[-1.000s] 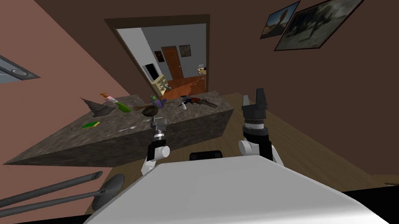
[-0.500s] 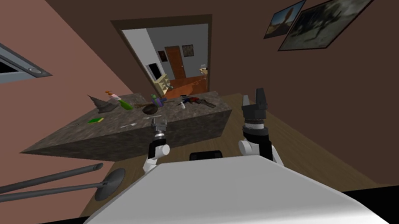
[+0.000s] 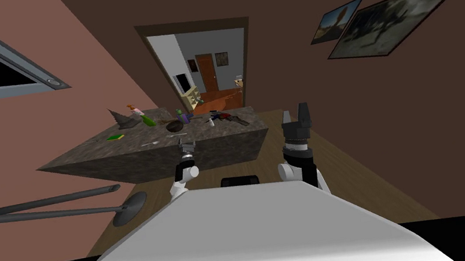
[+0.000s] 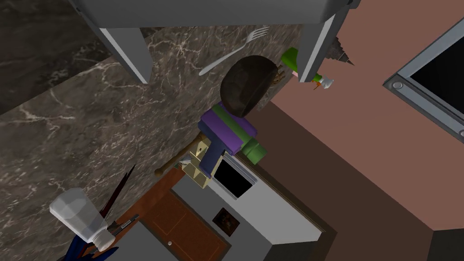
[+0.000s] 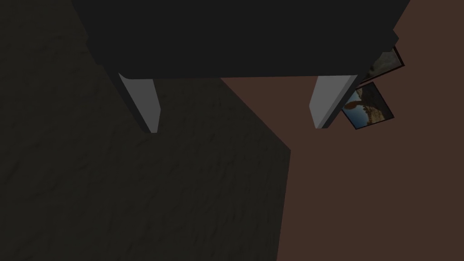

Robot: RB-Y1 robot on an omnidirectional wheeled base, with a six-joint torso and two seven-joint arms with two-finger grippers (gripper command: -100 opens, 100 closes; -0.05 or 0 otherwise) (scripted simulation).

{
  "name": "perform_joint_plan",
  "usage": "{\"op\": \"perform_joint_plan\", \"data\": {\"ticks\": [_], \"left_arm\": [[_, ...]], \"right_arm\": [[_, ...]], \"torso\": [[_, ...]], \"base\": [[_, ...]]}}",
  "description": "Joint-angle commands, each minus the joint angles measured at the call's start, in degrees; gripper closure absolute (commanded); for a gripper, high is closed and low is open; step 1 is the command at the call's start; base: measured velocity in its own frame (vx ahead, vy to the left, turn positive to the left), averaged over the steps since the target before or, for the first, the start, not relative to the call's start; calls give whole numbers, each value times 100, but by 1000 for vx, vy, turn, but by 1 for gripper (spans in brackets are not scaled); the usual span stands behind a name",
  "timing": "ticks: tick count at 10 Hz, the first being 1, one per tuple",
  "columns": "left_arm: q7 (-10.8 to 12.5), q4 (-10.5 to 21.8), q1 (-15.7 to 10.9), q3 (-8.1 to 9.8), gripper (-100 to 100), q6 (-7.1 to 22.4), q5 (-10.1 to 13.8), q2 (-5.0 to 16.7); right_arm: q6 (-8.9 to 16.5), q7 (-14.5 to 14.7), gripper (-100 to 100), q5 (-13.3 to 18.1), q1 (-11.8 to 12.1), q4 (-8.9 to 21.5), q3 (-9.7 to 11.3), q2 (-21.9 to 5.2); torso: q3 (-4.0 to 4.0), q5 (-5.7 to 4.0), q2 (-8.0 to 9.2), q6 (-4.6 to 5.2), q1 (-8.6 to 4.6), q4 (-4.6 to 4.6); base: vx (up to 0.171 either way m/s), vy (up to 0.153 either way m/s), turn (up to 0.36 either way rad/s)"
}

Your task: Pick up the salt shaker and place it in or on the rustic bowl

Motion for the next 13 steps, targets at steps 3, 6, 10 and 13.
{"op": "perform_joint_plan", "data": {"ticks": [3,6,10,13], "left_arm": [[227,660,-408,46,-100,-45,329,10],[416,1120,-805,89,-100,-59,608,-15],[597,1727,-1217,125,-100,-72,858,-60],[768,2183,-1600,156,-100,-85,1079,-133]], "right_arm": [[0,0,0,0,0,0,0,0],[0,0,0,0,0,0,0,0],[0,0,0,0,0,0,0,0],[0,0,0,0,1,0,0,0]], "torso": [[-4,-1,-6,0,-1,-1],[-5,1,-9,0,3,-2],[-12,1,-20,0,10,-4],[-14,2,-25,0,11,-5]], "base": [[12,-100,73],[17,-94,75],[38,-72,50],[63,-65,56]]}}
